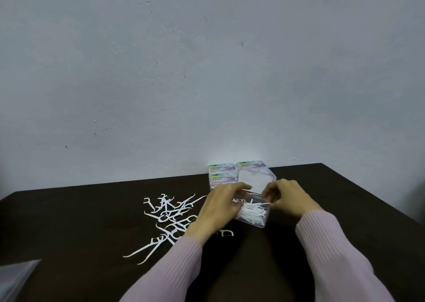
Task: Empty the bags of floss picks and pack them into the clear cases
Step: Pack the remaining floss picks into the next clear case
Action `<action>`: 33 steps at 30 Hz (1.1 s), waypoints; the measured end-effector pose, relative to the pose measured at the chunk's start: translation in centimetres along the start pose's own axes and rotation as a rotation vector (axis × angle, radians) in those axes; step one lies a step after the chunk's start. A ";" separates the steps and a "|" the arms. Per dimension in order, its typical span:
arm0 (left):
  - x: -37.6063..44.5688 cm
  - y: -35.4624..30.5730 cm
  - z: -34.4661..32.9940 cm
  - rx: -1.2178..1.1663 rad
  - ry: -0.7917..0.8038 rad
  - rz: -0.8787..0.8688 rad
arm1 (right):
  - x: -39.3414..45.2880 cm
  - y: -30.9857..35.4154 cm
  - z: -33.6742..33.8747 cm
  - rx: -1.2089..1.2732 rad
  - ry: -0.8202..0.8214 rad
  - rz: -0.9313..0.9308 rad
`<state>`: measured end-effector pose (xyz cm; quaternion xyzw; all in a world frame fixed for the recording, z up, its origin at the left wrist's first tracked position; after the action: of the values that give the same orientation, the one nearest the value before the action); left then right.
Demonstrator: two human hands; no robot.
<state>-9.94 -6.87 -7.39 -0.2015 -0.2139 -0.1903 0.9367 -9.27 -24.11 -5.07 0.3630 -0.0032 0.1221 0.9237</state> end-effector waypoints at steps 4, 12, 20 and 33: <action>-0.2 1.3 0.0 -0.103 -0.043 0.026 | 0.0 0.1 0.1 0.007 -0.026 0.039; -0.8 3.1 -0.6 -0.208 0.029 0.160 | -0.4 0.8 -0.3 -0.075 -0.140 0.055; -1.2 3.4 -0.7 -0.163 0.069 0.132 | -0.4 1.7 -1.4 -0.244 -0.072 0.102; -5.1 5.1 4.3 -0.205 0.018 0.151 | -1.0 5.9 -4.3 -0.139 0.272 0.383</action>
<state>-13.31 0.82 -7.73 -0.3102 -0.1691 -0.1419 0.9247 -11.94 -17.22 -4.38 0.2715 0.0443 0.3423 0.8984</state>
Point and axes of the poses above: each hand's wrist, its own x-axis towards the middle knuckle, its own z-axis out of the back of the hand, y = z × x, the point moved 1 cm from there along x, towards the middle knuckle, and after that the axes turned 10 degrees about x, right-handed, at the moved point
